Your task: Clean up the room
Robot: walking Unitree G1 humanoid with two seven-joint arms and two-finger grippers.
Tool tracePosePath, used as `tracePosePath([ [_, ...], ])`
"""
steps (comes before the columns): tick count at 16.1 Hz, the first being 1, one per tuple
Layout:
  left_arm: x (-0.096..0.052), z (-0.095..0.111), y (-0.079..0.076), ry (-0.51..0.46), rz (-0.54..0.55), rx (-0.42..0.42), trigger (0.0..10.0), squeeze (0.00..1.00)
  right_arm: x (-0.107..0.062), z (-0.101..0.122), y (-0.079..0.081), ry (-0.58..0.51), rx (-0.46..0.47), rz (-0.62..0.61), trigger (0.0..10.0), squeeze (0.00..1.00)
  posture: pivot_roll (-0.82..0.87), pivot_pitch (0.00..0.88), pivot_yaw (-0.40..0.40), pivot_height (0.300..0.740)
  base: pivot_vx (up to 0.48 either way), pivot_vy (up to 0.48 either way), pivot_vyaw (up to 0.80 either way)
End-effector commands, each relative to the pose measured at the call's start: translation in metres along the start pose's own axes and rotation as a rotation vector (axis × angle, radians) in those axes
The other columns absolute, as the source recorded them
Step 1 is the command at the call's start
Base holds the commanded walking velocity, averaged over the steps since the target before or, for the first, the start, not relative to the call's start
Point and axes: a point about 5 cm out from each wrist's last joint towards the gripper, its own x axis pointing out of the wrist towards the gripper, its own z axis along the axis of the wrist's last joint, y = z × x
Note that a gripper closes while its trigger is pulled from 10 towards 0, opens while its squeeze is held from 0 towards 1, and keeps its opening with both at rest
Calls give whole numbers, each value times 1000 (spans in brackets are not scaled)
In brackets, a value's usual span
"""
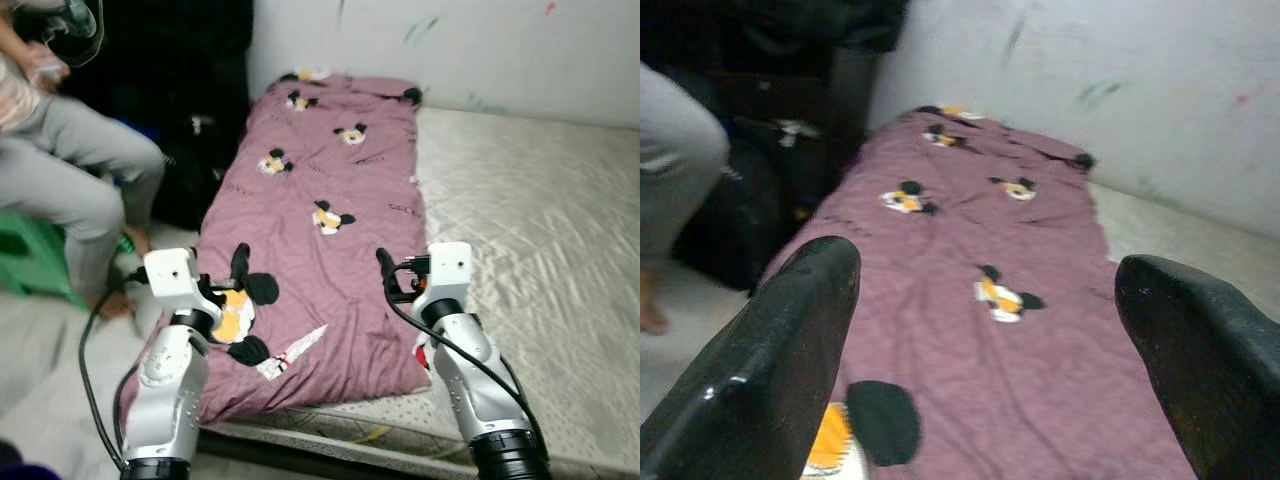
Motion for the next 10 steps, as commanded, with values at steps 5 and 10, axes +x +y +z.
tracePosePath([
  [5, 1, -2, -5, 19, -6, -6, 10000, 0, 0, -1, -7, 11, -4, -24, 10000, 0, -10, 45, -4, 740, 0, 0, -800],
  [10, 1, -3, -7, 25, -14, -11, 10000, 0, 0, -1, -7, 13, -8, -25, 10000, 0, -15, 49, -2, 740, 0, 190, -800],
])
